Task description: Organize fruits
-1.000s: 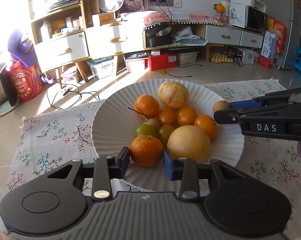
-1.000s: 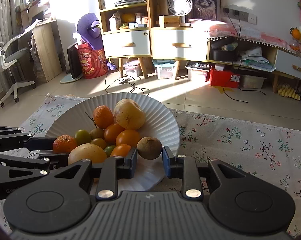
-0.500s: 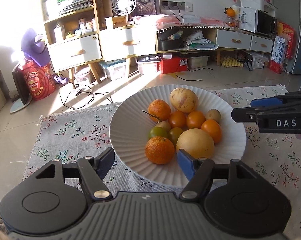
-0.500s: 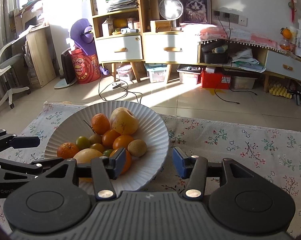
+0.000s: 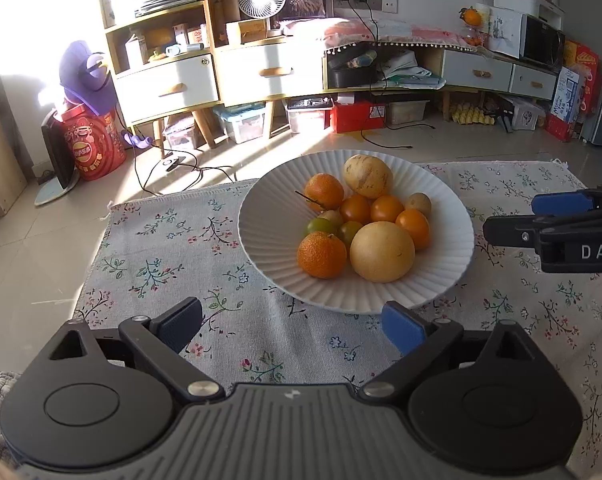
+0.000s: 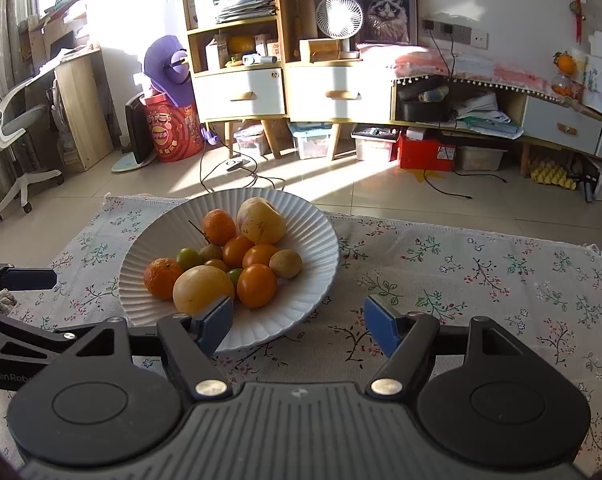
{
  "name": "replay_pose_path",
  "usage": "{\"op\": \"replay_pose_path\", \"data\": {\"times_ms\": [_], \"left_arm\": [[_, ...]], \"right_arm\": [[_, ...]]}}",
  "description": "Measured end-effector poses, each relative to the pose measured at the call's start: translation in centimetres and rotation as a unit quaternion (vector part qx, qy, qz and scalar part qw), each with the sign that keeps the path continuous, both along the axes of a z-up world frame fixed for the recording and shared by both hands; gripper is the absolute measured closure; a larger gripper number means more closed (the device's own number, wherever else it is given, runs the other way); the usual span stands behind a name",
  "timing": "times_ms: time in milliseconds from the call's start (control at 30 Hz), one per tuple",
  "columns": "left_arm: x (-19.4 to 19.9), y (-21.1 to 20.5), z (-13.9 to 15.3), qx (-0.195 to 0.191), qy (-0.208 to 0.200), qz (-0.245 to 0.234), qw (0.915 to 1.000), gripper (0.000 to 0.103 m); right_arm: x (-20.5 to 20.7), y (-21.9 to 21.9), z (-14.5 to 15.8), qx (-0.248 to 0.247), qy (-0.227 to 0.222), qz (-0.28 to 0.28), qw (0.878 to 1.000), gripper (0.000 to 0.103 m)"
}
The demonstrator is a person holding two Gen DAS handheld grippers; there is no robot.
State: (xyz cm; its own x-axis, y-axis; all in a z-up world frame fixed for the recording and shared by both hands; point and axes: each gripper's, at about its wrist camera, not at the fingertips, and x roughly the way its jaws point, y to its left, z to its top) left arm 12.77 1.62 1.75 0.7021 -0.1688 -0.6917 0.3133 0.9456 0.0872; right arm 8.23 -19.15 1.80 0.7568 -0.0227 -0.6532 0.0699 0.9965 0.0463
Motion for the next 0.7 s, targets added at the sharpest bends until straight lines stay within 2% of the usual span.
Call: {"op": "replay_pose_path", "data": {"times_ms": [33,300,700], "left_arm": [[-0.2,0.0,0.0,0.001,0.001,0.002,1.0,0.019],[-2.3,0.4,0.3,0.001,0.013,0.017,0.9998,0.019],[-5.7,1.1,1.7,-0.01,0.021,0.067,0.9975,0.019]], "right_arm": [[-0.2,0.1,0.1,0.0,0.001,0.001,1.0,0.028],[-2.0,1.0,0.6,0.005,0.006,0.002,1.0,0.014],[-4.9,2.8,1.4,-0.018,0.05,-0.041,0.998,0.002]]}}
